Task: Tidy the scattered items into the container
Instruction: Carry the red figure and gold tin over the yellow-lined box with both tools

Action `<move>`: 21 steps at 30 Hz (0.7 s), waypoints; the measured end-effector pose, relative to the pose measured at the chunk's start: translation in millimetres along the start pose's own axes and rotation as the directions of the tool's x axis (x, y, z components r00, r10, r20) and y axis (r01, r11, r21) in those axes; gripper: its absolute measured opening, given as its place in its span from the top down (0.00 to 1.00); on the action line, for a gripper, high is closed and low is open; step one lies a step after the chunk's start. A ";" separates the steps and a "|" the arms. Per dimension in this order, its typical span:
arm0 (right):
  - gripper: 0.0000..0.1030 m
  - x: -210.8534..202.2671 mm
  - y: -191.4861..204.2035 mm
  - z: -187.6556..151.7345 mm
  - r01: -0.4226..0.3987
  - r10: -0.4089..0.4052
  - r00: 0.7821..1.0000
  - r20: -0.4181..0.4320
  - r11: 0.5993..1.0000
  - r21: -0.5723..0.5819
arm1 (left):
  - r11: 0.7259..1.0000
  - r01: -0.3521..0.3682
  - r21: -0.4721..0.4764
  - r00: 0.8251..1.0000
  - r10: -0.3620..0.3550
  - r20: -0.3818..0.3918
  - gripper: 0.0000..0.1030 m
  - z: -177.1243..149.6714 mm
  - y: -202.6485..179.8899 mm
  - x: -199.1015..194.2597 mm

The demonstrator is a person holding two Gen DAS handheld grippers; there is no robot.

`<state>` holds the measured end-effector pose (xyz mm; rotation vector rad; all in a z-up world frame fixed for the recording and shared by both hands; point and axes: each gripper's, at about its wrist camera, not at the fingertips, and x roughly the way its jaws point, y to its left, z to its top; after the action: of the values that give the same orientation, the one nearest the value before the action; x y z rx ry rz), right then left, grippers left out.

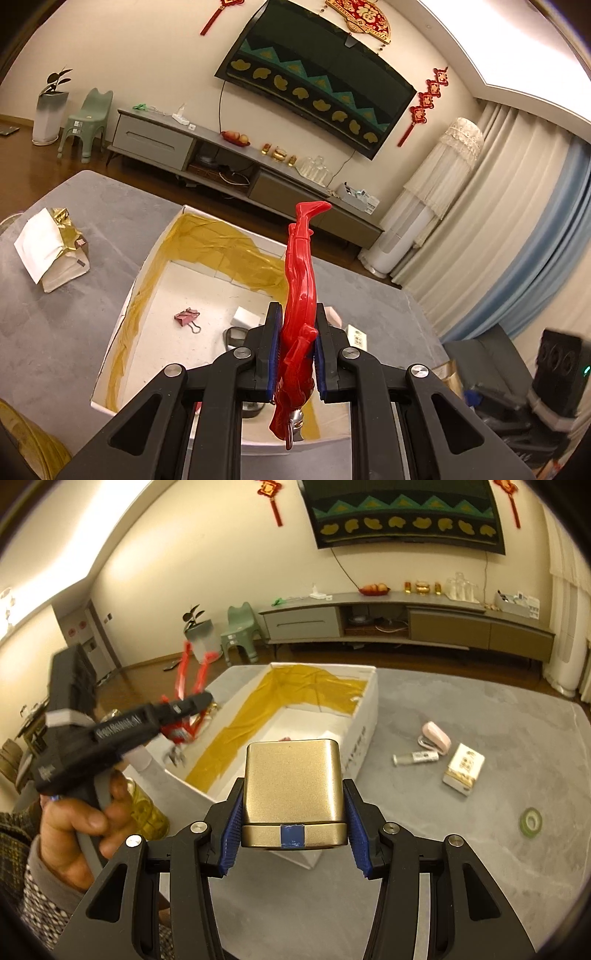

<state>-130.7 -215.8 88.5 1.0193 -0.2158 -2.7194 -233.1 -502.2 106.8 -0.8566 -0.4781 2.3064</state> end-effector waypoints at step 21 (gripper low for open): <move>0.49 44.7 11.7 52.6 0.003 -0.005 0.999 -0.042 0.999 -0.048 | 0.995 0.046 -0.084 0.999 -0.047 -0.004 0.84 26.2 16.9 30.8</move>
<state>-196.4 -235.8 102.3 1.0641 -0.1405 -2.6902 -276.4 -497.2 103.0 -0.8825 -0.5895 2.2544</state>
